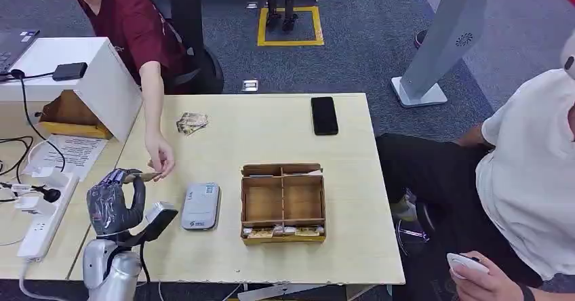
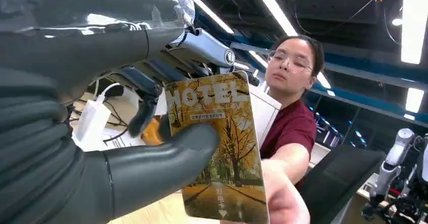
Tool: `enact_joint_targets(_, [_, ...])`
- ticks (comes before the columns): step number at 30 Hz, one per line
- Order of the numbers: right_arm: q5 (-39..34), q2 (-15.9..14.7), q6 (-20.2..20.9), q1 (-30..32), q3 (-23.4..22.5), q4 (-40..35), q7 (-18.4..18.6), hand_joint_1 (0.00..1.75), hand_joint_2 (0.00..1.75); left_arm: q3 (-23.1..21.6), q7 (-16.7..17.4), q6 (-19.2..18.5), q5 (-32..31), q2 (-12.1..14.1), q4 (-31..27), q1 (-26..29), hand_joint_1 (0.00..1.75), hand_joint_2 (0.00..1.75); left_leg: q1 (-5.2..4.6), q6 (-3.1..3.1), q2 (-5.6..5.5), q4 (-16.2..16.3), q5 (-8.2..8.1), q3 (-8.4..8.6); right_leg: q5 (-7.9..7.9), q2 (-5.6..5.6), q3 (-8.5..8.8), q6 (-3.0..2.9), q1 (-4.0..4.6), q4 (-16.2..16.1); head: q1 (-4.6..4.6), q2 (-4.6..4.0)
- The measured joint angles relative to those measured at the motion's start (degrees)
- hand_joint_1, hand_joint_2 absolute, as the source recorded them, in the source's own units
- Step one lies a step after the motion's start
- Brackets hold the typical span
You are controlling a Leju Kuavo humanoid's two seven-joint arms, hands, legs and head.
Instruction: Pass the card to the sensor for recognition and then transmit it.
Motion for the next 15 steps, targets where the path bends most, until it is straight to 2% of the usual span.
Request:
enact_joint_targets(8, [0.0,0.0,0.0,0.0,0.0,0.0,0.0,0.00,1.75,0.0,0.0,0.0,0.6,0.0,0.0,0.0,1.75,1.75,0.00,0.00,0.00,0.0,0.00,0.00,0.00,0.00,0.00,0.00,0.00,0.0,0.02,0.00])
enact_joint_targets(15, [0.1,0.0,0.0,0.1,-0.1,0.0,-0.1,0.00,1.75,-0.7,-0.1,0.0,5.3,0.7,0.0,0.9,1.75,1.75,0.00,0.00,0.00,0.0,0.00,0.00,0.00,0.00,-0.01,0.00,0.00,0.0,0.00,0.00])
